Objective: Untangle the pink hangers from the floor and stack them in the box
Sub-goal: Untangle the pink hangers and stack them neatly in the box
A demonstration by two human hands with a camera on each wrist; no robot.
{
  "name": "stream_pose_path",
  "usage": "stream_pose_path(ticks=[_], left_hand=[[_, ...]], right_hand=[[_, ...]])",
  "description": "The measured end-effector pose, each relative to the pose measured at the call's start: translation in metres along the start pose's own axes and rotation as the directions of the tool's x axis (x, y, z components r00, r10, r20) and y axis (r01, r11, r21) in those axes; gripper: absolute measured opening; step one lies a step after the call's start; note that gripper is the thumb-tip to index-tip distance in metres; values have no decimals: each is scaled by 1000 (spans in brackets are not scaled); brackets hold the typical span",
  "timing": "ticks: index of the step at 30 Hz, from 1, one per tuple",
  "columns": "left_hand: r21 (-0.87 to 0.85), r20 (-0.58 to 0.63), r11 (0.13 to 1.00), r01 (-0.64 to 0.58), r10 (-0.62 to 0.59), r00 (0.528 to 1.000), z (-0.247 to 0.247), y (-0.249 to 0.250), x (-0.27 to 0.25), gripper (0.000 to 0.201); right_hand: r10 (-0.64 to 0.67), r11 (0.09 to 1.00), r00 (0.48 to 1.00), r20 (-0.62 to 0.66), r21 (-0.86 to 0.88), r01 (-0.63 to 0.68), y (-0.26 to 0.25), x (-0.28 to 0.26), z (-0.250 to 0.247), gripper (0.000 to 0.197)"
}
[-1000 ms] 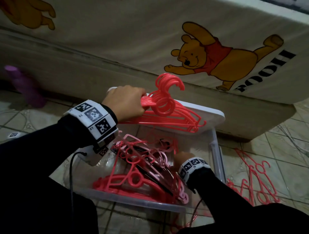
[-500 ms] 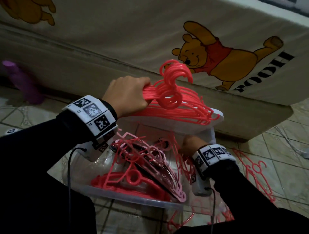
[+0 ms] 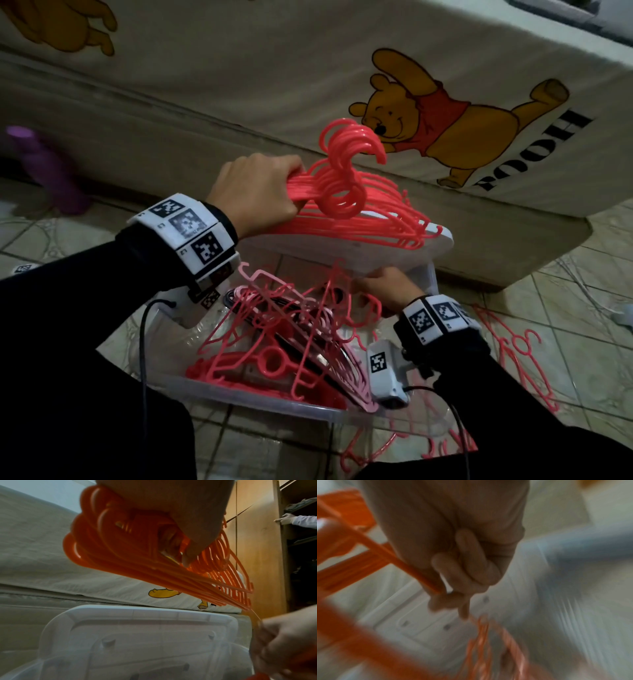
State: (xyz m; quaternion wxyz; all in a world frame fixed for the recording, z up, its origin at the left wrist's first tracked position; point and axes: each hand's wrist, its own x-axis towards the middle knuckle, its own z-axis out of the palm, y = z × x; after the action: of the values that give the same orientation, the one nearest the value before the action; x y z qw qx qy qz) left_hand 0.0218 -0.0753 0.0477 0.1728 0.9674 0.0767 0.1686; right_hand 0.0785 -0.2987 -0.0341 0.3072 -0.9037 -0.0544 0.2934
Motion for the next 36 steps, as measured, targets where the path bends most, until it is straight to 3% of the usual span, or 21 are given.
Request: stream_pose_path(ticks=[2,3,6,8,9,11,13,14,20,23,26,29,31,36], left_hand=[[-18,-9,1000,20,-20,1000,-1,-1,2,27],[-28,-9,999,31,-31,999,-1,-1,3,27],[-54,-4,997,55,-55,998,-2,-3,5,27],[-59,1,997,55,-55,998,-2,-3,5,26],[-61,2,997,53,-53,999,-2,-3,5,25],[-62,0,997,47,-47,999,-1,-3,4,25],[-57,-4,997,43,-43,999,1,-2,2,25],[-55,-5,998,41,-42,999,1,-1,2,25],[-87,-12,994,65,-66,998,-4,-3,4,25],[-129,-73,988,83,-93,993,-7,-4,7,27],[-149,-107,985,91,-108,988,-9,-5,8,27],[-145,-101,985,97,-112,989,-9,-6,8,28],[-137,-82,986,101,-112,990,-8,-6,8,28],[-107,-59,989,99,-105,993,-6,-5,6,29]], right_hand=[[-112,974,993,-37,-203,102,0,0,-12,19],[-148,966,988,-46,-219,134,1,1,-16,15],[-151,988,988,-31,-14,151,1,2,-17,19],[-124,981,990,64,160,113,2,0,-14,21],[-145,980,984,103,155,128,3,0,-12,20],[-258,960,959,121,-83,268,4,-1,-11,18],[-410,825,910,63,-400,399,4,-1,-11,15],[-469,774,883,23,-471,423,3,-1,-12,14],[-678,734,677,-287,-324,597,-13,-5,-35,8],[-695,718,627,-351,-316,619,-18,-11,-45,9],[-678,735,660,-324,-321,597,-16,-8,-49,10],[-587,773,795,-153,-397,495,-6,0,-36,15],[-522,784,850,-70,-433,445,2,6,-21,18],[-441,868,889,-123,-309,388,10,17,-6,21]])
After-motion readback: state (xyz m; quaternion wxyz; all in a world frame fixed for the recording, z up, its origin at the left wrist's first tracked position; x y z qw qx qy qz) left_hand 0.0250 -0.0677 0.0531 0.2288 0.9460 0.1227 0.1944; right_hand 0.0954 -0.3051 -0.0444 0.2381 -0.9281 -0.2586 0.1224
